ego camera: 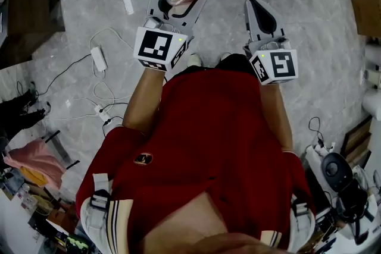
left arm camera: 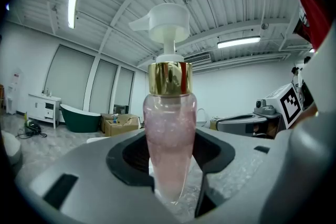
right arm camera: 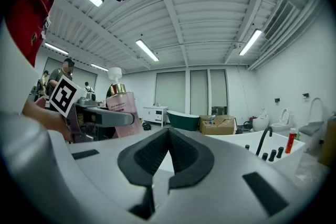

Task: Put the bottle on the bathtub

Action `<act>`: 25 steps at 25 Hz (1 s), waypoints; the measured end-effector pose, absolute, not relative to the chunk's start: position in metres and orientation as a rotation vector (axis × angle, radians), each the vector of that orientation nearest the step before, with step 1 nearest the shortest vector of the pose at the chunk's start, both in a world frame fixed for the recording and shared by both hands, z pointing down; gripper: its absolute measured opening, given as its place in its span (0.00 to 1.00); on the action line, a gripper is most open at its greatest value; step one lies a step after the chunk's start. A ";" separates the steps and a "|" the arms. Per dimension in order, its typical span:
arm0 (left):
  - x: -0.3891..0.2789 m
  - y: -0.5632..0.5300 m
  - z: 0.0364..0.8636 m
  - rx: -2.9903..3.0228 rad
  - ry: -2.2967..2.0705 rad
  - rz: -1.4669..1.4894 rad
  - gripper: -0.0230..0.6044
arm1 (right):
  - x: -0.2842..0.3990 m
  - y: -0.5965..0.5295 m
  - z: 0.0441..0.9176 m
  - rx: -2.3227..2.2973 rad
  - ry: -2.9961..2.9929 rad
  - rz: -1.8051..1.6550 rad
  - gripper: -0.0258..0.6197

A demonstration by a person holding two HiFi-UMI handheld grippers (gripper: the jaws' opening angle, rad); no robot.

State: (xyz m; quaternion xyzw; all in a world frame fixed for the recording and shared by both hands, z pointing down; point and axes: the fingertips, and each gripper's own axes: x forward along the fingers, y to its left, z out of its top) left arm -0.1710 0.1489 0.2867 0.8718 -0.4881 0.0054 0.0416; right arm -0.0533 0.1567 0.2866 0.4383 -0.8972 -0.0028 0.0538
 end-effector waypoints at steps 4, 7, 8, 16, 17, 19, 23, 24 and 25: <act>-0.171 0.142 0.293 2.659 -1.493 0.009 0.39 | -0.052 0.152 0.295 1.329 -2.715 0.010 0.04; -0.171 0.137 0.298 2.652 -1.502 0.021 0.39 | -0.051 0.148 0.303 1.327 -2.716 0.025 0.04; -0.171 0.135 0.300 2.649 -1.506 0.027 0.39 | -0.050 0.147 0.305 1.327 -2.719 0.029 0.04; -0.154 0.097 0.303 2.629 -1.549 0.069 0.39 | -0.025 0.101 0.307 1.336 -2.762 0.045 0.04; -0.150 0.090 0.303 2.624 -1.557 0.073 0.39 | -0.021 0.092 0.307 1.333 -2.766 0.046 0.04; -0.143 0.074 0.304 2.612 -1.575 0.081 0.39 | -0.012 0.075 0.307 1.323 -2.774 0.045 0.04; -0.127 0.040 0.307 2.587 -1.617 0.104 0.39 | 0.005 0.037 0.308 1.292 -2.794 0.041 0.04; -0.124 0.031 0.308 2.580 -1.628 0.113 0.39 | 0.009 0.027 0.308 1.284 -2.800 0.043 0.04; -0.120 0.022 0.310 2.572 -1.638 0.121 0.39 | 0.013 0.017 0.309 1.277 -2.806 0.046 0.04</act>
